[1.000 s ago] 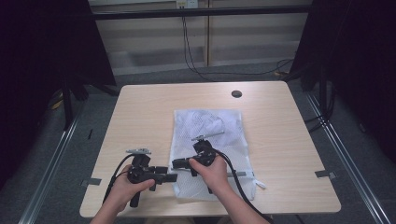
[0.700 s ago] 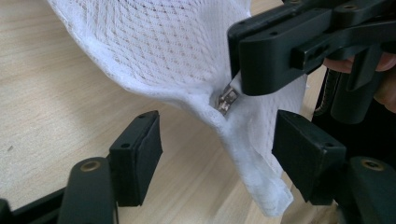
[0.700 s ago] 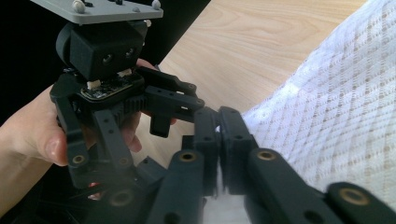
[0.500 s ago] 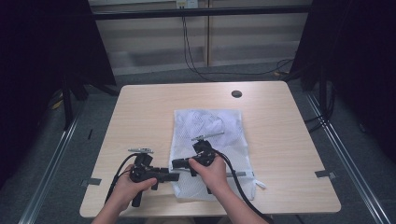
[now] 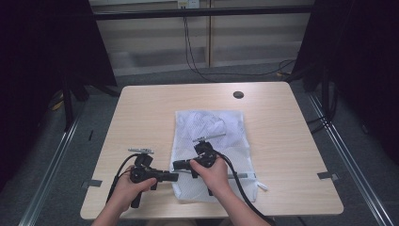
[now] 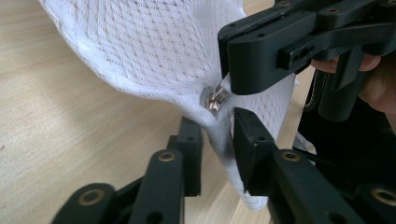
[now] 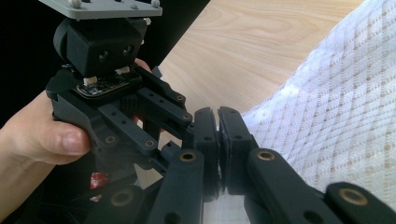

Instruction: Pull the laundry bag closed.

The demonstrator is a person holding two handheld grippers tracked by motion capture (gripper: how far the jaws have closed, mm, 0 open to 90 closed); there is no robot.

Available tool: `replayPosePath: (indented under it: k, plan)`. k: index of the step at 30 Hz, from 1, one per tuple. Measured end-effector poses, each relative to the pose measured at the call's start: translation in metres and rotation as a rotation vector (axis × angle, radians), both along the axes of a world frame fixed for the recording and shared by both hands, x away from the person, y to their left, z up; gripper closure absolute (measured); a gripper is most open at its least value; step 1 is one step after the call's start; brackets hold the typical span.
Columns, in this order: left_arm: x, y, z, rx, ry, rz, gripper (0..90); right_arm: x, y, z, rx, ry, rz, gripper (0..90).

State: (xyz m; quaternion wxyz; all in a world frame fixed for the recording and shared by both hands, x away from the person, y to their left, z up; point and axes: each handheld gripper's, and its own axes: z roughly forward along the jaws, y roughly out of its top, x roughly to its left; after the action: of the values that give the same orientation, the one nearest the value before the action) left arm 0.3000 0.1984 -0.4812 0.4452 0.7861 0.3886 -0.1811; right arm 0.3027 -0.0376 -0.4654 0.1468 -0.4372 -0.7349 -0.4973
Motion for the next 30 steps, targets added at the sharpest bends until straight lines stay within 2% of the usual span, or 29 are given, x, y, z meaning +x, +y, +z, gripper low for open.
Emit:
replayPosePath:
  k: [9,18,22,26,30]
  plan:
    - [0.0003,0.0006,0.0006,0.000,0.000,-0.012,77.2,0.0007,0.0010,-0.0019,0.005,0.011,0.011,86.1]
    - [0.0005,0.0011,0.0007,0.006,-0.008,-0.009,77.5,0.0002,0.0039,-0.0044,-0.016,0.013,0.022,86.6]
    - [-0.0011,-0.0020,-0.0005,-0.006,0.006,-0.011,74.3,-0.0012,0.0041,-0.0024,-0.031,0.013,0.014,87.0]
    - [-0.0016,-0.0046,-0.0005,0.004,-0.013,-0.015,68.5,-0.0015,0.0045,-0.0023,-0.018,0.012,0.007,87.1]
    - [-0.0015,-0.0052,-0.0004,0.009,0.000,-0.006,73.0,-0.0018,0.0051,-0.0015,-0.006,0.010,0.010,87.2]
